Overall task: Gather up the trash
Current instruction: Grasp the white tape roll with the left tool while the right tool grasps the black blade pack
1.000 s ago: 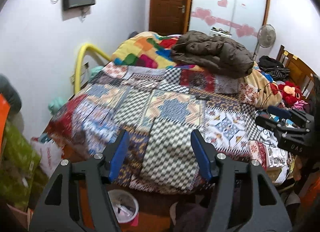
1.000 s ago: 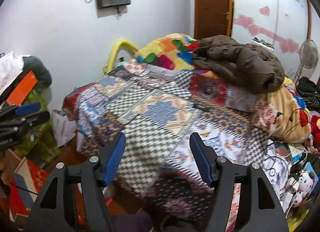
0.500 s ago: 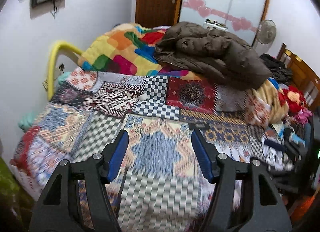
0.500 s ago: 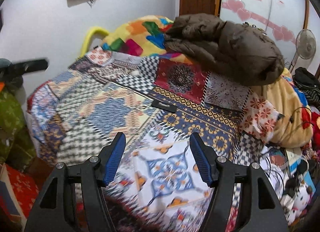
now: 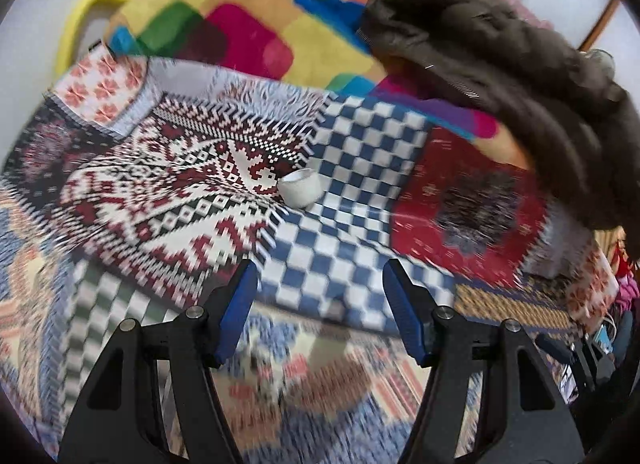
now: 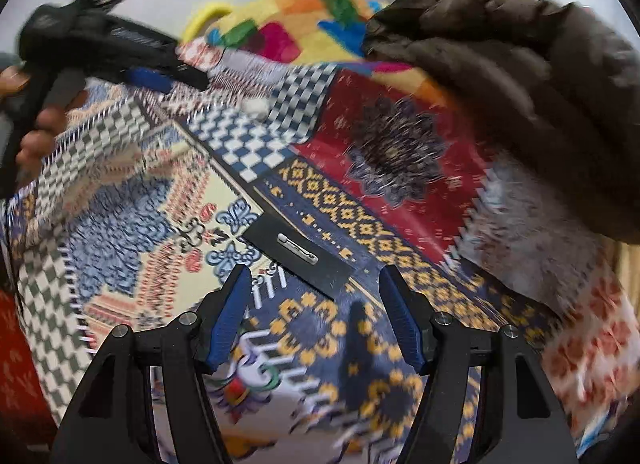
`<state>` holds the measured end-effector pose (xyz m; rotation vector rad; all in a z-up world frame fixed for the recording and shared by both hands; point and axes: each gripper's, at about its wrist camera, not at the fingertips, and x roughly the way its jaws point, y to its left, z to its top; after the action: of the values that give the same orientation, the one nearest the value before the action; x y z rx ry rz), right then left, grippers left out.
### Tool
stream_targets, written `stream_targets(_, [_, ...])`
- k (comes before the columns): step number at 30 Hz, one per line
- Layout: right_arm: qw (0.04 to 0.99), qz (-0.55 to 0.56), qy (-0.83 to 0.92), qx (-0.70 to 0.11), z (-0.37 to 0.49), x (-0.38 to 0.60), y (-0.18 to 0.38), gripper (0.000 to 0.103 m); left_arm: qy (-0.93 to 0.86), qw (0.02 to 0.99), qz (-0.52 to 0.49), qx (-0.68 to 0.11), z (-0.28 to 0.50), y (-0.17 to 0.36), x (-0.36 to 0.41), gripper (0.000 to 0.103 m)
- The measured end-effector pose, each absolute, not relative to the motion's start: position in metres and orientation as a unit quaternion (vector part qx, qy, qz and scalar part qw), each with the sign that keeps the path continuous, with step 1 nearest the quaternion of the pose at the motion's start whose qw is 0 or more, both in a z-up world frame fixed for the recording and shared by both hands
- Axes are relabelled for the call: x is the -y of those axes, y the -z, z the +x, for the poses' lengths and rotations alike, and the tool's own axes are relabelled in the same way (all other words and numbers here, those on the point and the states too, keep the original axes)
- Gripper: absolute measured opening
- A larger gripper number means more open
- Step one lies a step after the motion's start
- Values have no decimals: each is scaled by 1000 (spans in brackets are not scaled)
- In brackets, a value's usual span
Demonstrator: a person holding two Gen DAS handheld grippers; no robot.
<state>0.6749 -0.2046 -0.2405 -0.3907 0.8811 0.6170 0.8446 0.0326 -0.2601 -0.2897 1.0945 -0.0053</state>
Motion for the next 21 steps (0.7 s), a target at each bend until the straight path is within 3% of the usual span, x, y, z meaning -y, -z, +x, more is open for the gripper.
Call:
stream_targets(5, [828,-202,-314,-418,687,203,245,62,6,832,-190,-521,879,284,-48,64])
stream_targets(12, [815,-216,-347,-410,690,193,246,60,-31,830,-177,-528,917,297,-44,63])
stream_targets(14, [808,-212,-365,-412,692,191,246,49,-41,823,-147,-548,927,307,-36,57])
stream_targets(19, [800,-208,-381,-414,693,191,247,46,-55,824,-145,-544,936,317,-32,51])
stream_targets(20, [800,-206,-382,-414,693,193,247,44,-62,827,-144,-541,936,317,-32,48])
stream_targets(21, [800,-204,-384,-415,693,193,247,43,-66,828,-144,-538,936,318,-33,37])
